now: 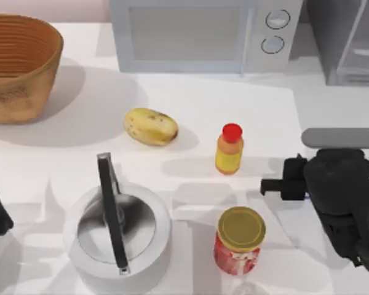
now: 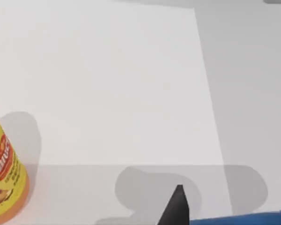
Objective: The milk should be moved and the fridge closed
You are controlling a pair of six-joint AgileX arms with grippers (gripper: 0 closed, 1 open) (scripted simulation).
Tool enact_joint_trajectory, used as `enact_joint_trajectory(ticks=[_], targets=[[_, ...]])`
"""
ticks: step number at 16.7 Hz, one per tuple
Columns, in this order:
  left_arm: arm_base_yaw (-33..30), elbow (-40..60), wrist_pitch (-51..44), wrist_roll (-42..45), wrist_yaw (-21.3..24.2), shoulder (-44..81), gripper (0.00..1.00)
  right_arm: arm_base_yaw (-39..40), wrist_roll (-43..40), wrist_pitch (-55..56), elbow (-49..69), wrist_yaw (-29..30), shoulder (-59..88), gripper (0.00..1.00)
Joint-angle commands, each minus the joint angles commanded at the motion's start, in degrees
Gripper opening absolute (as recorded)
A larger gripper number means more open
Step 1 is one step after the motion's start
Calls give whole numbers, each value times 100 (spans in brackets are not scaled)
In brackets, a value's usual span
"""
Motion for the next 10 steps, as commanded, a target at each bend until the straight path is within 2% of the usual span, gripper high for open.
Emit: enact_joint_trajectory(ticks=[6,10], targets=[[0,0,0,0,0,0,100,-85,-50,69,13,-76,-9,0],[0,0,0,0,0,0,100,-964,-565,940,-7,-669,-59,0]])
